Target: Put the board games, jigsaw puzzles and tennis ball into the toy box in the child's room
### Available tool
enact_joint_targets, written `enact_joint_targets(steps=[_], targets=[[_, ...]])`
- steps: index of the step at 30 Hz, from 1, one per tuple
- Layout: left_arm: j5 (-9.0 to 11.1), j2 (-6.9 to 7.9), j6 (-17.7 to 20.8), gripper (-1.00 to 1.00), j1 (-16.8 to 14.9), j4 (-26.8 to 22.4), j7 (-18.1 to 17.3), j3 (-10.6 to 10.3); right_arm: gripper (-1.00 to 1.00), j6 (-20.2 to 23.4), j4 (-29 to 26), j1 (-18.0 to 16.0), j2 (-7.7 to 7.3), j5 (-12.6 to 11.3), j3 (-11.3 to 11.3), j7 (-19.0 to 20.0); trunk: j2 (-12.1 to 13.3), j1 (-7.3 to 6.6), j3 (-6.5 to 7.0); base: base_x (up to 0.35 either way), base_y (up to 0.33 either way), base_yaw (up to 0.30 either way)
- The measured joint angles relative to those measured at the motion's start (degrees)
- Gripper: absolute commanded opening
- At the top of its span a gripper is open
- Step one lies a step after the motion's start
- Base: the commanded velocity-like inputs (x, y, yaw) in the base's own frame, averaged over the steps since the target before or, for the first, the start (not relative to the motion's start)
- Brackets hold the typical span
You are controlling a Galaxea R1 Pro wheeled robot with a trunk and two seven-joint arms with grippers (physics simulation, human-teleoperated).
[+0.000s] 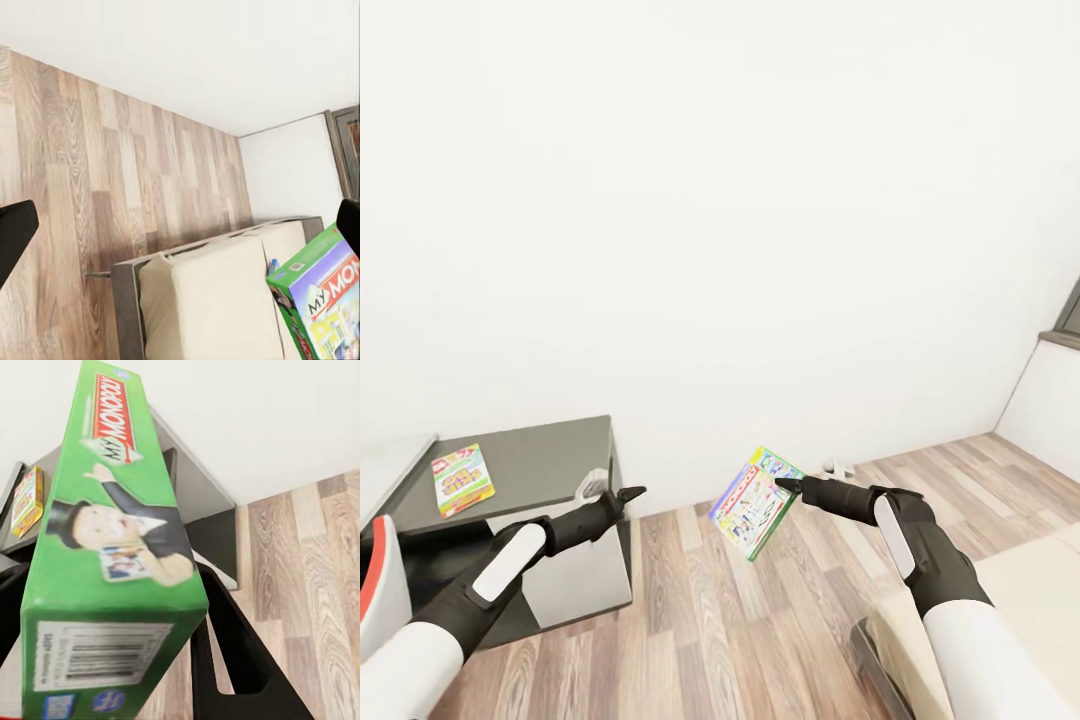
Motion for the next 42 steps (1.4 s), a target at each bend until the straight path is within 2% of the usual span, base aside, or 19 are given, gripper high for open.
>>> enact_joint_targets(steps=[4,8,9,10,16,17,18,20,21,22,25,26,28,33,42], targets=[[-0.01,0.09,2.04,1.0,0.0,-2.31,0.2,1.54,-1.0,0.25,-0.01,-0.04,0.02,0.08,0.01,-0.24,0.0,0.0,0.05,0.032,0.0,0.0],[0.0,0.14,6.74,1.0,-0.01,-6.28,1.06,5.18,-1.0,2.3,0.0,-0.4,0.06,0.14,0.03,-1.81,0.0,0.0,0.07,0.016,0.0,0.0],[-0.04,0.14,6.77,1.0,0.0,-6.32,1.07,5.22,-1.0,2.36,0.0,-0.4,0.06,0.02,0.03,-1.82,0.0,0.01,0.07,0.01,0.0,0.0],[-0.01,0.15,7.71,1.0,-0.01,-7.52,1.59,6.48,-1.0,2.94,0.0,-0.61,0.08,0.07,0.02,-2.49,0.0,0.01,0.08,0.008,0.0,0.0],[0.23,0.24,12.7,1.0,-0.01,-13.83,7.65,14.17,-1.0,5.11,-1.0,-2.7,0.09,-0.96,0.01,-5.96,-0.01,0.0,0.1,0.004,0.0,-0.01],[0.19,0.23,12.73,1.0,-0.01,-13.88,7.69,14.2,-1.0,5.14,-1.01,-2.7,0.09,-0.93,0.03,-5.99,0.0,0.01,0.09,0.002,0.0,-0.043],[0.31,0.25,13.66,1.0,-0.01,-15.37,8.64,15.25,-1.0,5.24,-1.99,-2.95,0.09,-1.13,0.0,-6.22,0.0,0.01,0.1,0.002,0.0,-0.054],[0.22,0.27,15.83,1.0,-0.01,-18.58,10.52,17.34,-1.0,5.7,-4.77,-3.32,0.09,-2.43,-0.01,-6.63,-0.01,0.0,0.1,0.001,0.0,-0.059],[0.17,0.27,15.87,1.0,-0.01,-18.63,10.55,17.37,-1.0,5.71,-4.81,-3.31,0.09,-2.31,0.02,-6.67,0.0,0.0,0.09,0.001,0.0,-0.067],[0.1,0.28,16.9,1.0,-0.01,-19.98,11.62,18.38,-1.0,5.97,-6.12,-3.44,0.09,-2.59,-0.01,-6.78,0.01,0.01,0.1,0.001,0.0,-0.081],[0.08,0.34,19.62,1.0,-0.02,-23.42,16.96,22.37,-1.0,9.22,-9.69,-3.73,0.09,-5.21,-0.01,-7.23,-0.01,0.0,0.16,0.0,0.0,-0.133],[0.1,0.34,19.64,1.0,-0.02,-23.44,17.01,22.4,-1.0,9.15,-9.7,-3.73,0.08,-4.81,-0.01,-7.25,0.0,0.01,0.19,0.0,0.0,-0.154],[0.8,0.34,20.36,1.0,-0.02,-24.3,19.46,23.75,-1.0,10.65,-10.58,-3.81,0.09,-5.78,-0.03,-7.36,-0.01,0.0,0.27,0.0,0.0,-0.166],[2.06,0.41,21.13,1.0,-0.02,-25.24,22.22,25.25,-1.0,12.13,-11.51,-3.89,0.08,-6.34,-0.06,-7.47,0.0,0.0,0.49,0.0,0.0,-0.147],[2.76,0.98,21.52,1.0,-0.01,-25.68,23.64,26.03,-1.0,13.04,-11.98,-3.93,0.09,-7.26,-0.07,-7.51,0.0,0.01,0.66,0.0,0.0,-0.028]])
